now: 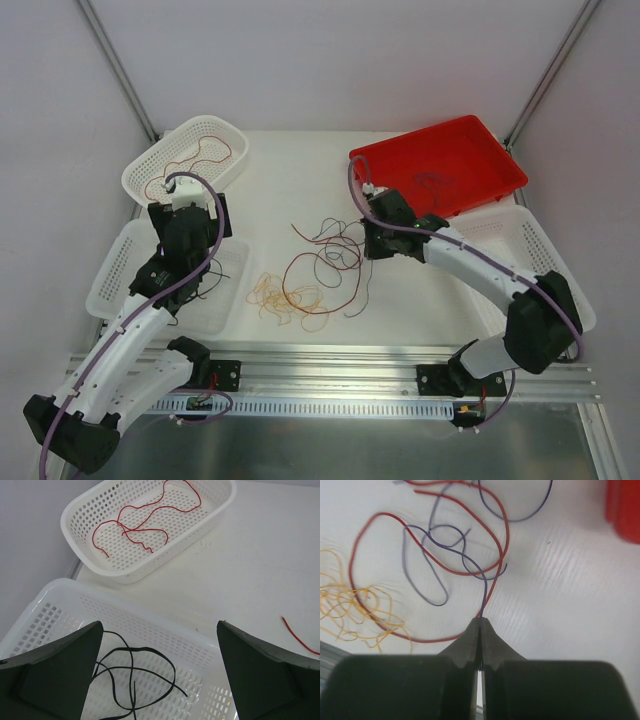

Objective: Untangle the cables

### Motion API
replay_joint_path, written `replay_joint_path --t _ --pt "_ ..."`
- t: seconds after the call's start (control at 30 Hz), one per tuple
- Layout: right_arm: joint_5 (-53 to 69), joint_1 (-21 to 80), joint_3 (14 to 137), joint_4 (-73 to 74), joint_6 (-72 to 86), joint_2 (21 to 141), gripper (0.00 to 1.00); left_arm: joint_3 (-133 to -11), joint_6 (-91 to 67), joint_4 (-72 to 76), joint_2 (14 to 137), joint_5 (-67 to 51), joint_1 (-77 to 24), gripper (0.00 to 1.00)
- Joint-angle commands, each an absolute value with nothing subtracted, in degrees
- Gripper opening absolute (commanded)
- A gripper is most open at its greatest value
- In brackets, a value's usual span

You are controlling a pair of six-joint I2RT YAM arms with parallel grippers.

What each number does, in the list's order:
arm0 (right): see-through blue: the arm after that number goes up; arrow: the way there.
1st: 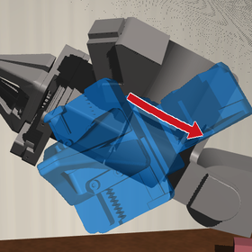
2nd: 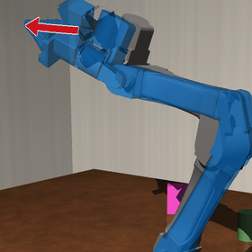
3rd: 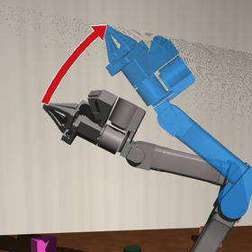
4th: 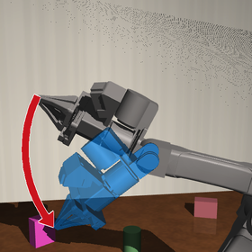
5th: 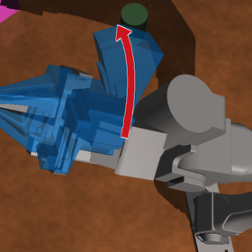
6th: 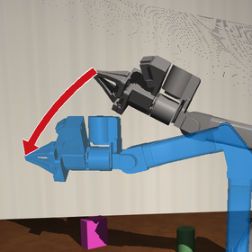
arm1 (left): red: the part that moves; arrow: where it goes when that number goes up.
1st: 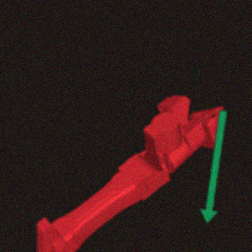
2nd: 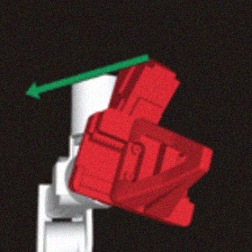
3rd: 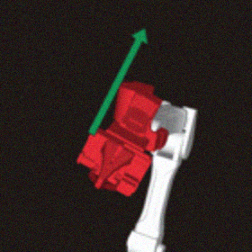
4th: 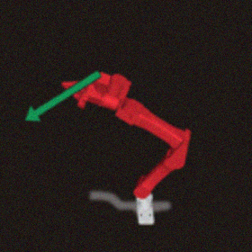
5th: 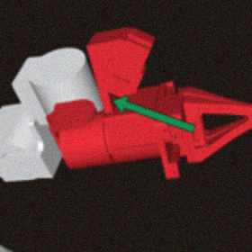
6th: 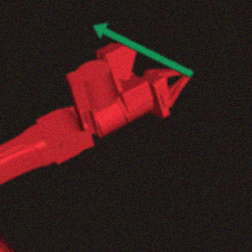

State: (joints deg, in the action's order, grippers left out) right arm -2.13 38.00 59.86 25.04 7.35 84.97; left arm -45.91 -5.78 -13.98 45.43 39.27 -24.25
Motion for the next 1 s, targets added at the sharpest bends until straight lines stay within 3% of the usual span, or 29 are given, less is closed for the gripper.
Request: replay_joint_path --t 0.0,0.23,0.43,0.83,0.97 --pt "-6.58 38.15 68.45 32.85 2.91 75.09 0.01 -45.53 -6.68 -12.04 45.53 39.02 -23.64 0.99" --pt "-13.61 37.79 84.97 46.04 -2.98 64.96 0.01 -45.44 -6.59 -12.04 45.79 39.11 -23.55 0.99" --pt "-19.24 34.64 96.67 48.78 -6.23 60.83 0.01 -45.35 -6.59 -12.04 45.88 39.11 -23.64 0.99" --pt "-20.92 25.14 116.35 42.99 -12.04 62.49 0.01 -45.18 -6.50 -11.95 46.32 39.20 -23.64 0.99" --pt "-14.72 24.96 115.93 34.91 -12.13 62.58 0.01 -45.18 -6.33 -12.04 46.41 39.37 -23.64 0.99"
